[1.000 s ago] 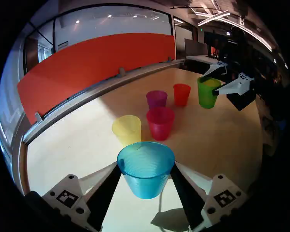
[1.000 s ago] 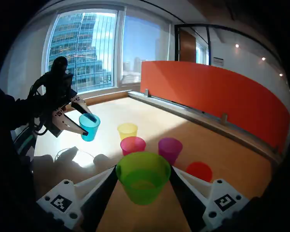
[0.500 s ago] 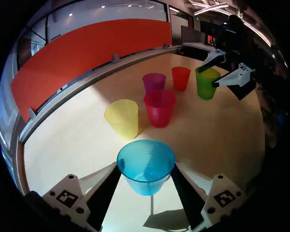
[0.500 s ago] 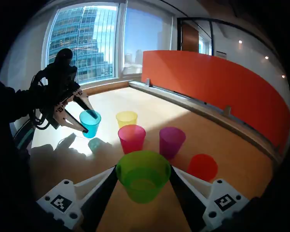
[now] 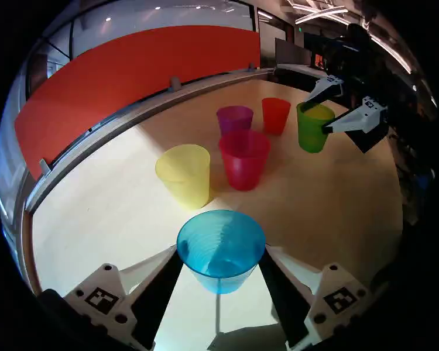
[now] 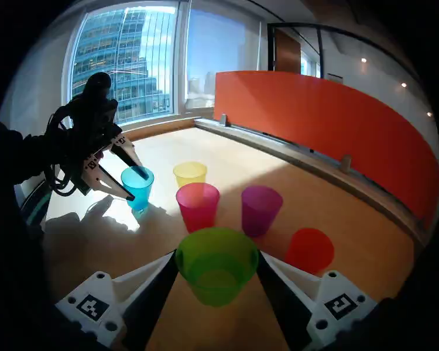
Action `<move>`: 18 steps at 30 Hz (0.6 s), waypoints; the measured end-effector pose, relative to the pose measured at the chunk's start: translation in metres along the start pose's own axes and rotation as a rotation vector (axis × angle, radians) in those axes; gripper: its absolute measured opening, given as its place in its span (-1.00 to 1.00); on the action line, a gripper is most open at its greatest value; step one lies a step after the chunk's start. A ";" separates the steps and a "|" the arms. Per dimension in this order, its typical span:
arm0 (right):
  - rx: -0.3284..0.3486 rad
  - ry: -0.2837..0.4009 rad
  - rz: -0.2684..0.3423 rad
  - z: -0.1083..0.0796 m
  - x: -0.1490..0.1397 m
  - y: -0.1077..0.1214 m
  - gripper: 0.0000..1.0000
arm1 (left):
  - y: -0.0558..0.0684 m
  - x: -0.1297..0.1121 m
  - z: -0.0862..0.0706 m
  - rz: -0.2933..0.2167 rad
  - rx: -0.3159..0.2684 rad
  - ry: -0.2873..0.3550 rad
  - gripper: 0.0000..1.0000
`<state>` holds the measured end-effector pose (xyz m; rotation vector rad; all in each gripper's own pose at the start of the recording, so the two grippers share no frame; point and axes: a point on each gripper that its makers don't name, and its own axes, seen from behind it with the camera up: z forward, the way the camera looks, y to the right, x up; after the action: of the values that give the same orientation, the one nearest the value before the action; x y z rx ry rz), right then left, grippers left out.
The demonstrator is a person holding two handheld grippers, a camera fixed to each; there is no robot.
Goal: Pour water
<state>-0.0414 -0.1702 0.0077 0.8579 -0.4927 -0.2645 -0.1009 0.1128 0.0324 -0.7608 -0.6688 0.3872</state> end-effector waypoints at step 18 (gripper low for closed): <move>-0.013 -0.036 0.000 0.002 -0.020 -0.001 0.85 | 0.004 -0.009 -0.004 -0.012 -0.008 0.001 0.70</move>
<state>-0.0593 -0.1636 0.0022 0.8413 -0.5235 -0.2835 -0.1052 0.1081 0.0232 -0.7643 -0.6738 0.3730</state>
